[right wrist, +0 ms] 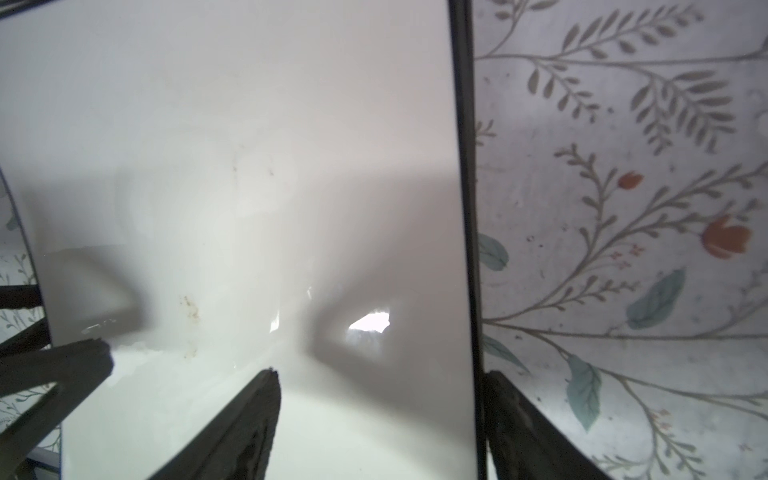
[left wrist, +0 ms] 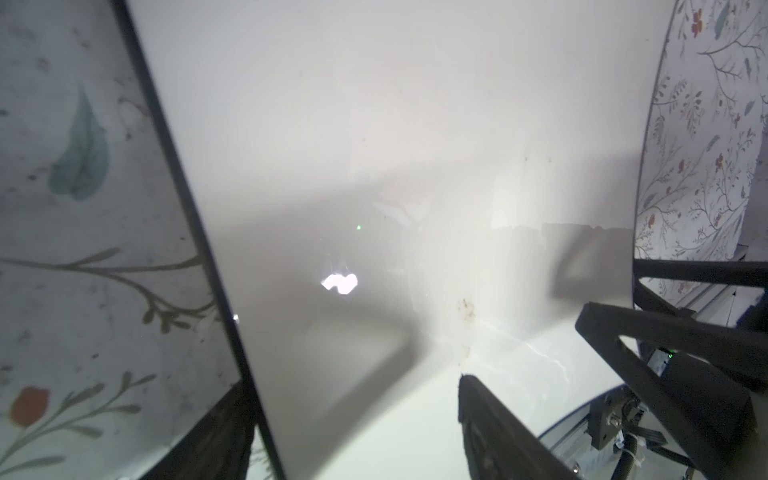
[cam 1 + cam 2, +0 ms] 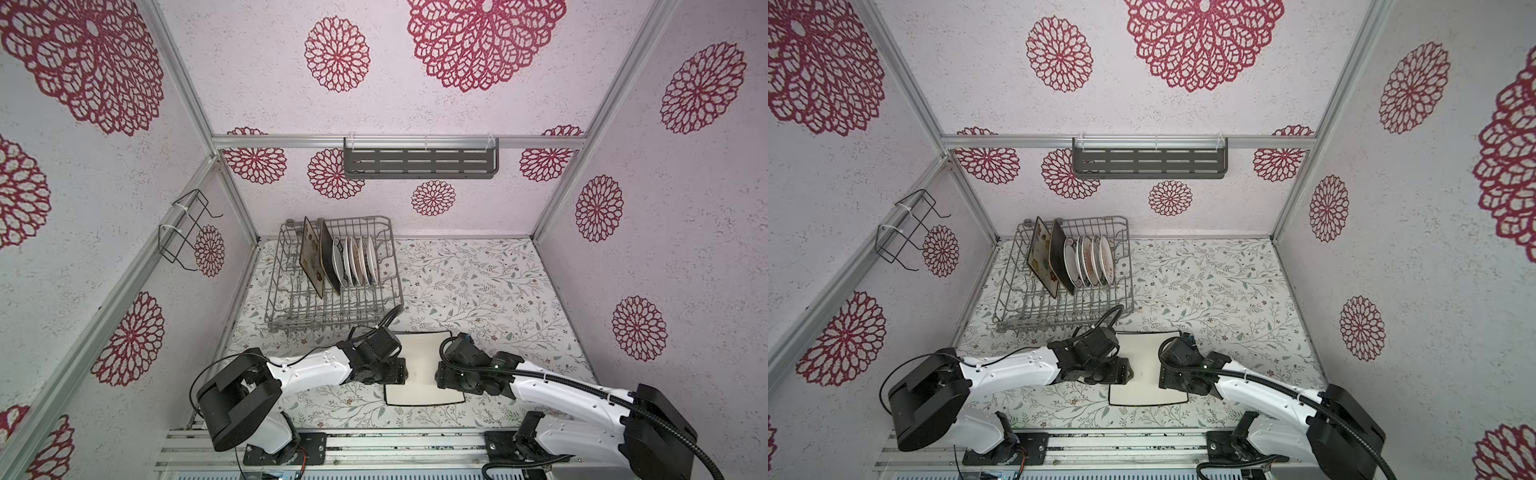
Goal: Unload the plates from the dish rack
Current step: 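Open both grippers and raise them off the white plate stack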
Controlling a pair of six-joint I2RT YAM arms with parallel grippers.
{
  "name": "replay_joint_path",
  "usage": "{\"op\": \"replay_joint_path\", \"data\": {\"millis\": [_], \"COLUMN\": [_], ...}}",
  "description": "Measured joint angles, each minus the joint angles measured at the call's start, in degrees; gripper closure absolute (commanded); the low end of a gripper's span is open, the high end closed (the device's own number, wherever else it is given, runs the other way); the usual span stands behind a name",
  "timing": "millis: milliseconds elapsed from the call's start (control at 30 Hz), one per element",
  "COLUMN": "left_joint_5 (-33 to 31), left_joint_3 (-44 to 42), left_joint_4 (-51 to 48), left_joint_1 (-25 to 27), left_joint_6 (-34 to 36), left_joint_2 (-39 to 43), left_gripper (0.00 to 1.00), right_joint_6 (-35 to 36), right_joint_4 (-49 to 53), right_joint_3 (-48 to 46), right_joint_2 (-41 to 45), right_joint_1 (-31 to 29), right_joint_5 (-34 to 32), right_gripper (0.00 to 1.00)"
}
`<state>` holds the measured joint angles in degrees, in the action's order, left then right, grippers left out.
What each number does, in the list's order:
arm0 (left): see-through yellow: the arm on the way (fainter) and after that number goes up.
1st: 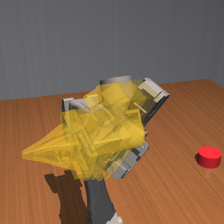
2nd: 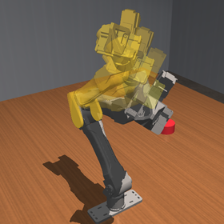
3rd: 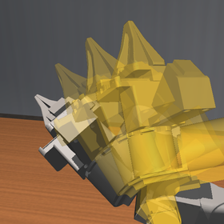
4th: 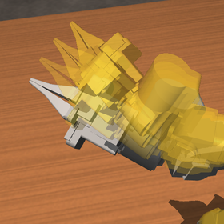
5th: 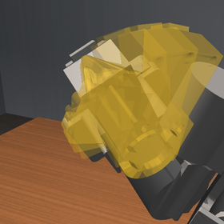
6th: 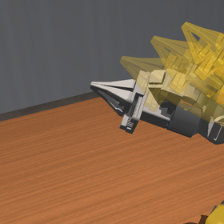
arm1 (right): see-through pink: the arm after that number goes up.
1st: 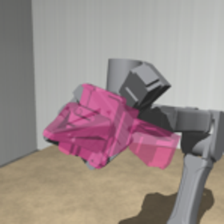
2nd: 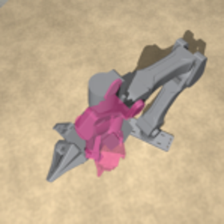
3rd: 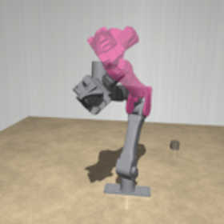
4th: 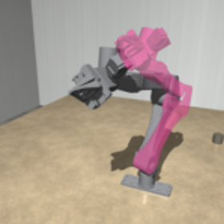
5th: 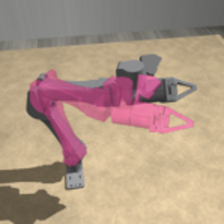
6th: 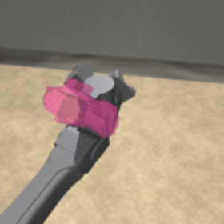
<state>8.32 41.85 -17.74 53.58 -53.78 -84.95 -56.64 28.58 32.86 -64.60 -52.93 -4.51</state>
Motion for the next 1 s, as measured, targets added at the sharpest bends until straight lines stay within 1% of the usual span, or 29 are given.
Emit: {"op": "replay_joint_path", "data": {"millis": [133,267,333,367,533,600,733,867,1000], "left_joint_5": [-0.83,-3.1,-5.25,-6.71,-15.17,-18.12,-22.91,-27.08,-28.7], "left_joint_3": [0.5,3.78,5.95,7.17,14.45,18.05,25.09,30.75,36.15], "left_joint_4": [-1.66,-6.54,-9.81,-11.76,-19.54,-21.94,-26.05,-28.46,-29.68], "left_joint_1": [0.0,-0.57,-0.96,-1.25,-3.54,-5.53,-10.54,-15.28,-21.59], "left_joint_6": [1.64,4.48,6.4,7.52,13.4,16.39,21.97,27.45,32.79], "left_joint_2": [3.17,5.66,7.23,8.39,15.82,18.62,20.85,20.92,18.78], "left_gripper": [0.12,0.07,0.03,0.02,0.03,0.03,0.03,0.03,0.03], "right_joint_6": [0.09,0.72,1.79,2.71,7.56,9.99,14.71,19.63,24.06], "right_joint_4": [2.69,5.25,6.27,6.69,8.04,8.09,7.02,4.9,2.4], "right_joint_3": [2.64,5.62,6.78,7.41,10.88,12.68,15.91,19.41,23.02], "right_joint_2": [1.73,3.65,4.35,4.63,4.96,4.46,1.75,-3.17,-9.03], "right_joint_1": [0.0,0.02,0.17,0.28,1.57,2.47,3.58,5.14,7.08], "right_joint_5": [-1.99,-4.7,-6.23,-6.95,-10.4,-11.34,-11.89,-11.47,-10.27], "right_gripper": [0.09,0.01,0.01,0.01,0.01,0.01,0.01,0.01,0.01]}}
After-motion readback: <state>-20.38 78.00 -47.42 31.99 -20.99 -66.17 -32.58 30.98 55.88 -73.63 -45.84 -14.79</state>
